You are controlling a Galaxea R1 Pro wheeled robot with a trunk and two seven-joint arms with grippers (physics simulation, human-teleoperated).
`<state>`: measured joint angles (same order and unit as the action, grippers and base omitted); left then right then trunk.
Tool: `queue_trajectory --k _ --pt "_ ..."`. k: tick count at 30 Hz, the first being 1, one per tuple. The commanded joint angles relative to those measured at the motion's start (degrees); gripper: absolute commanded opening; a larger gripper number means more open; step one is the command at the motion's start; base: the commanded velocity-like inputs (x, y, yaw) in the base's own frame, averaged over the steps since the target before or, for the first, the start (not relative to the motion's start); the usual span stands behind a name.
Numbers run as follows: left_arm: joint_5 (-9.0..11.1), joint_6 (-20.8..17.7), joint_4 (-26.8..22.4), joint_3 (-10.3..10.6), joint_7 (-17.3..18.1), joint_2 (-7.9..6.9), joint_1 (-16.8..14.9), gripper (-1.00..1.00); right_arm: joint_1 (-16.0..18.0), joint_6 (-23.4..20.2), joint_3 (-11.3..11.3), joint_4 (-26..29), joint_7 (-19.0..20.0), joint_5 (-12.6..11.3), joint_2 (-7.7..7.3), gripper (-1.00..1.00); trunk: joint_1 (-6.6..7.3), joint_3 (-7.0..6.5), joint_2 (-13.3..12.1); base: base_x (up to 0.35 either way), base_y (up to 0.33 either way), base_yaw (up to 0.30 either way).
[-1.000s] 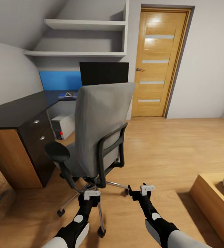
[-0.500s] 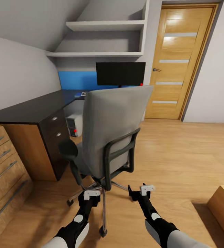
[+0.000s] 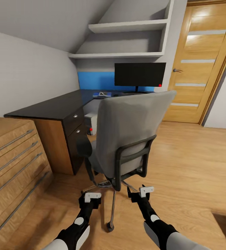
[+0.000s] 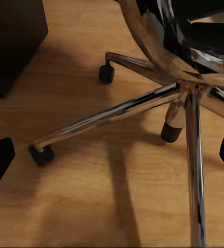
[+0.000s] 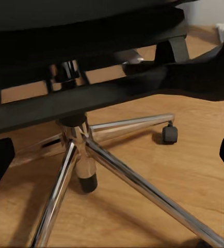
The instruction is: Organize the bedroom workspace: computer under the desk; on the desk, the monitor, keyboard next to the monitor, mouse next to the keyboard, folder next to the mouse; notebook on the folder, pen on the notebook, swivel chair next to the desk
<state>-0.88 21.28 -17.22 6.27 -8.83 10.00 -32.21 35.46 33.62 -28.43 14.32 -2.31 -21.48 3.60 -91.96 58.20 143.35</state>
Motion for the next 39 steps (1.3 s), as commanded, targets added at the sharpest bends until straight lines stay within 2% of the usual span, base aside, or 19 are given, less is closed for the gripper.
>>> queue_trajectory --k 1,10,39 --pt "-0.1 0.2 0.1 0.3 -0.5 0.0 0.0 1.0 0.1 0.2 -0.5 0.0 -0.2 -0.4 -0.01 1.0 0.03 0.05 0.0 -0.06 0.055 0.059" --pt "-0.1 0.2 0.1 0.3 -0.6 0.0 0.0 1.0 0.1 0.2 -0.5 -0.1 -0.4 -0.4 0.0 1.0 0.03 0.05 0.0 -0.012 0.011 0.108" --pt "-0.2 0.2 0.1 0.3 -0.4 0.0 0.0 1.0 0.1 0.2 -0.5 -0.1 -0.4 -0.5 0.09 1.0 0.03 0.05 0.0 0.0 0.0 0.263"
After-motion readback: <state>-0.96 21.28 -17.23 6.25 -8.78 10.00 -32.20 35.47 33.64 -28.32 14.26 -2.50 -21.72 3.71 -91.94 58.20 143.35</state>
